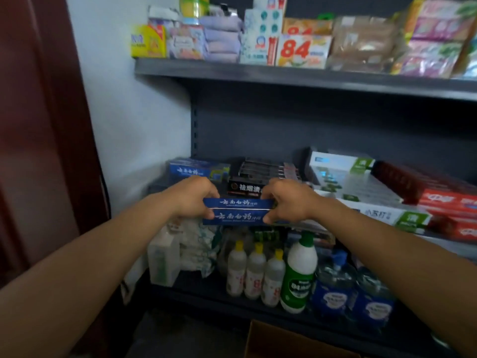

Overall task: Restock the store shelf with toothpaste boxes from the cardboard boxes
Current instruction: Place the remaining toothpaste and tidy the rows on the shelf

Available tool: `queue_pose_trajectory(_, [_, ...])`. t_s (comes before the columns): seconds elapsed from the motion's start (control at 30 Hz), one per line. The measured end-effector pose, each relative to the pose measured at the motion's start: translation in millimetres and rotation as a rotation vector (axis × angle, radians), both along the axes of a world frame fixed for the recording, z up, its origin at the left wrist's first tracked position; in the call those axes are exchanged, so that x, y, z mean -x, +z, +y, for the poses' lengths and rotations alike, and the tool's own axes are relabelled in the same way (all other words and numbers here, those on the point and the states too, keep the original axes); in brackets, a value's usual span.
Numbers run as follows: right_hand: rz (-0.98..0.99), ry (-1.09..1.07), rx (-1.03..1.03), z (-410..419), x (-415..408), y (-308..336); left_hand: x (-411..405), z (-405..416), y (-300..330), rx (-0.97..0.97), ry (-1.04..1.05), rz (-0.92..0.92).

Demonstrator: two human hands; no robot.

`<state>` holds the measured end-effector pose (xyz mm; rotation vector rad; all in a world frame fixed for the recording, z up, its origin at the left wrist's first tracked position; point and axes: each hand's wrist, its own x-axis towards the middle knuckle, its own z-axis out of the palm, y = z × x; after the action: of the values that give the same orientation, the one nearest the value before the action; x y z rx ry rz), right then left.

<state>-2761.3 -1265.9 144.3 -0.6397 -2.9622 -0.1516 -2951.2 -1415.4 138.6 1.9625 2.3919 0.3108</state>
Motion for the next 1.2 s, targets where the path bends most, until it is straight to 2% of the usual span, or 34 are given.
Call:
queue_pose_trajectory(0.27, [0.068, 0.080, -0.001, 9, 114, 26, 108, 6, 33, -0.079, 0.166, -0.001])
queue_pose_trajectory(0.57, [0.080, 0.028, 0.040, 61, 216, 4, 195, 68, 18, -0.038, 0.242, 0.022])
queue_pose_trajectory(0.8, [0.025, -0.003, 0.023, 95, 242, -25, 216, 111, -18, 0.038, 0.247, 0.210])
queue_pose_trajectory(1.0, [0.028, 0.009, -0.081, 103, 250, -25, 222, 118, -17, -0.058, 0.285, 0.206])
queue_pose_trajectory(1.2, [0.034, -0.001, -0.099, 107, 255, -29, 221, 126, -25, -0.100, 0.353, 0.181])
